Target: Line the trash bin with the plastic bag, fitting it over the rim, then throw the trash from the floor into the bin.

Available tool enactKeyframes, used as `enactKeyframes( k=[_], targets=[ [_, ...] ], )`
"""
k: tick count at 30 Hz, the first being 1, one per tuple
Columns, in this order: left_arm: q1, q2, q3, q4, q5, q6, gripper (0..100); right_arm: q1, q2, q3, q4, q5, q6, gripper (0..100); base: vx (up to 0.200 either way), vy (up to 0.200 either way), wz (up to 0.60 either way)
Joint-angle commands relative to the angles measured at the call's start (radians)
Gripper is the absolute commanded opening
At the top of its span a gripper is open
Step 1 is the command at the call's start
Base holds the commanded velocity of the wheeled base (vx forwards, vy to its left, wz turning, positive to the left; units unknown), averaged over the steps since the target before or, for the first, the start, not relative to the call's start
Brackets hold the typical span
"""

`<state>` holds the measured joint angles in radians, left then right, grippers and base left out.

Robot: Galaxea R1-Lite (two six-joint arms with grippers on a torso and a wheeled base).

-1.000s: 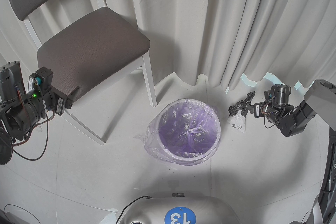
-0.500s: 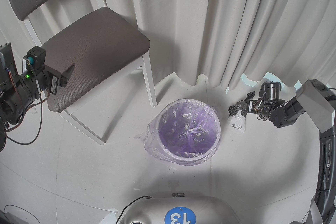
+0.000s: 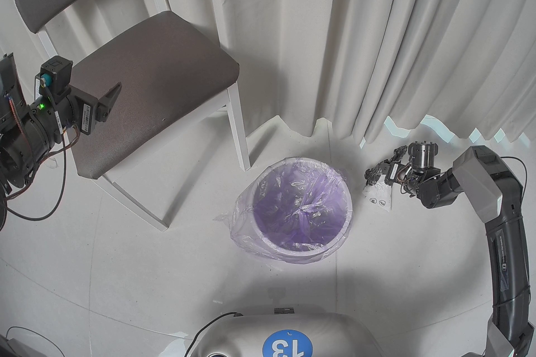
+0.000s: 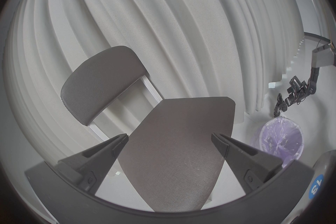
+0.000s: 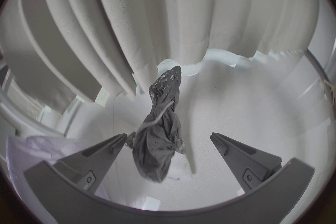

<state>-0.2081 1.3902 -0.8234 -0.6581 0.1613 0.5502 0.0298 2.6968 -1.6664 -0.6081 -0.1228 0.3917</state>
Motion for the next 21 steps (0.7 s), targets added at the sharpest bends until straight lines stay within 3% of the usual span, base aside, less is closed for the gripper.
enactKeyframes(
  k=[1,9,16,21],
  targets=[
    [-0.016,0.006,-0.002,-0.020,0.000,0.000,100,0.005,0.141,-0.122,-0.024,0.003,0.079,100,0.000,0.000,0.00],
    [-0.017,0.001,0.003,-0.023,-0.008,-0.001,100,0.029,0.198,-0.165,-0.079,-0.008,0.092,100,0.000,0.000,0.00],
    [-0.017,0.000,0.006,-0.046,-0.009,-0.003,100,0.053,0.253,-0.118,-0.285,-0.015,0.006,100,0.000,0.000,0.00],
    [-0.016,0.004,0.003,-0.066,-0.009,-0.004,100,0.053,0.255,-0.115,-0.286,-0.014,0.004,100,0.000,0.000,0.00]
  ],
)
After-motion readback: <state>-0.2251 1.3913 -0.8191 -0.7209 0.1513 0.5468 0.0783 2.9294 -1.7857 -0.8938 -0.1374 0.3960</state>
